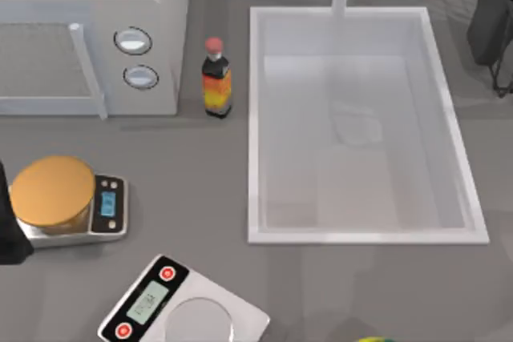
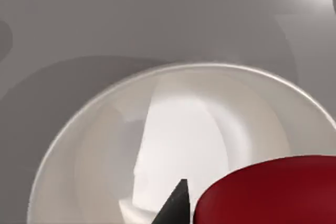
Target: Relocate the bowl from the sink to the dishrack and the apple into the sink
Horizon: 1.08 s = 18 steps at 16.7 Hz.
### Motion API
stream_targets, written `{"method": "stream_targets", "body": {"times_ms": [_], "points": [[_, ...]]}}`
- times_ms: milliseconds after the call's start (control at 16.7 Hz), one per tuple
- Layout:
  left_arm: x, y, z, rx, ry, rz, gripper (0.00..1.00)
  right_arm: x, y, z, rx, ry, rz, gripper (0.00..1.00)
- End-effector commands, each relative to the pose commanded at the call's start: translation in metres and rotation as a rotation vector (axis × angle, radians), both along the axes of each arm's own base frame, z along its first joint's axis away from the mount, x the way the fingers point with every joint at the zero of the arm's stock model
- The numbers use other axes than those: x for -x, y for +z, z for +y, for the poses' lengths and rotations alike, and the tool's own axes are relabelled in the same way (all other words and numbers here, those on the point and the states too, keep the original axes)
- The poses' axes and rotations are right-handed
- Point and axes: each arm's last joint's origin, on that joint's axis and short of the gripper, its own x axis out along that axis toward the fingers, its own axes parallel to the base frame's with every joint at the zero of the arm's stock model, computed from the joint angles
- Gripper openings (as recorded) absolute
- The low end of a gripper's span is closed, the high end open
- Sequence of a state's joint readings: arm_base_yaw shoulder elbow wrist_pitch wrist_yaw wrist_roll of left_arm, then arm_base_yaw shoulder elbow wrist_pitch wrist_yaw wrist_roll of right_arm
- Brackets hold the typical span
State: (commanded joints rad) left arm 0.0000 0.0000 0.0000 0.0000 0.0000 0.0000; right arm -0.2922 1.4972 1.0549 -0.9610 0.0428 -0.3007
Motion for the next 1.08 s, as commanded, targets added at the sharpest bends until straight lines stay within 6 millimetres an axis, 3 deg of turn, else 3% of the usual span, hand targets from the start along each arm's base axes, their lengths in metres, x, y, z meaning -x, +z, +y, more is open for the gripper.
{"method": "stream_targets", "body": {"times_ms": [180, 300, 600, 840, 1080], "points": [[0.000, 0.000, 0.000, 0.000, 0.000, 0.000, 1.00, -0.027, -0.005, 0.024, 0.104, 0.076, -0.134, 0.00], [0.000, 0.000, 0.000, 0.000, 0.000, 0.000, 1.00, -0.047, -0.006, 0.051, 0.172, 0.136, -0.282, 0.00], [0.000, 0.000, 0.000, 0.000, 0.000, 0.000, 1.00, -0.076, 0.004, 0.148, 0.224, 0.230, -0.826, 0.00], [0.000, 0.000, 0.000, 0.000, 0.000, 0.000, 1.00, -0.060, 0.006, 0.219, 0.114, 0.204, -1.182, 0.00], [0.000, 0.000, 0.000, 0.000, 0.000, 0.000, 1.00, -0.029, -0.002, 0.254, -0.007, 0.120, -1.358, 0.00]]}}
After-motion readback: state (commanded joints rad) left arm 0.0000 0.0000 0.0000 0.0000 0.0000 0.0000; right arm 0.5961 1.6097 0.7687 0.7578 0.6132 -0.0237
